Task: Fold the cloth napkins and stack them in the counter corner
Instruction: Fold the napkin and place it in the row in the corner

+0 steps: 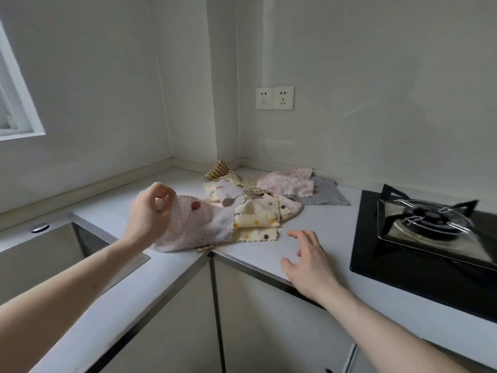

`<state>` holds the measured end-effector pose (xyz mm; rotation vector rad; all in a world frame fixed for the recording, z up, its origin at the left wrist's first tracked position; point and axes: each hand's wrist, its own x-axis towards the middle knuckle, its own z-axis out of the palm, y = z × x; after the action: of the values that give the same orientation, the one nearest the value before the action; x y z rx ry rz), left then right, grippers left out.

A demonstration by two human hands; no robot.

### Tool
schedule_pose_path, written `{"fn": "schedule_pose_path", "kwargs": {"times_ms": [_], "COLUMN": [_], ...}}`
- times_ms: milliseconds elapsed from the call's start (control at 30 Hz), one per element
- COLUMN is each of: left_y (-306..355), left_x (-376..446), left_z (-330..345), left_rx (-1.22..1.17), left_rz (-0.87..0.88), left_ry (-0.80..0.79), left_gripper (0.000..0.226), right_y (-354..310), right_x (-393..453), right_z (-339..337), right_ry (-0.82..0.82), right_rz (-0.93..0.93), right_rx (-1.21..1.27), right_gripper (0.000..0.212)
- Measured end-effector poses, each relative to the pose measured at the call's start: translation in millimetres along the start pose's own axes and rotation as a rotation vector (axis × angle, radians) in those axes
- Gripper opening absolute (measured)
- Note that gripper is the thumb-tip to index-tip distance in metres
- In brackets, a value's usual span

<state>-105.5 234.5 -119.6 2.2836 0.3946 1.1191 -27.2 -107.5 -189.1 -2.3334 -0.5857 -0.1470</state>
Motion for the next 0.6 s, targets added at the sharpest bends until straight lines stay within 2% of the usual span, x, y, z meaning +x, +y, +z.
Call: {"fn": "schedule_pose_path", "kwargs": {"times_ms": [100,233,433,600], "left_y": [41.3,96.3,170.2,222.6], "left_x": [4.5,10.5,8.3,-2.7], "left_z": [-27.0,-48.7,-72.2,-79.1], "left_rx": [-0.009,-0.056,-0.151,-0.240], "left_rz": [0.129,0.220,0.430,0.494], "left_ry": [0.000,-0.114,-0.236,-0.398], "left_gripper": [0.008,0.007,0.013,0.014], "right_y": [-2.0,-18.7,-73.3,-116.3], "right_x": [-30.2,-45.6,-49.1,-55.7], "right_z": [-26.4,-68.5,-114.3,-133.4], "right_ry": [-0.027,-0.046,-0.038,-0.112], "right_rz": [0.060,0.085,-0.020,-0.088], "right_rx": [0.006,-0.011,0.041,0.221], "right_gripper": [0.058,0.057,0.065,0.075]}}
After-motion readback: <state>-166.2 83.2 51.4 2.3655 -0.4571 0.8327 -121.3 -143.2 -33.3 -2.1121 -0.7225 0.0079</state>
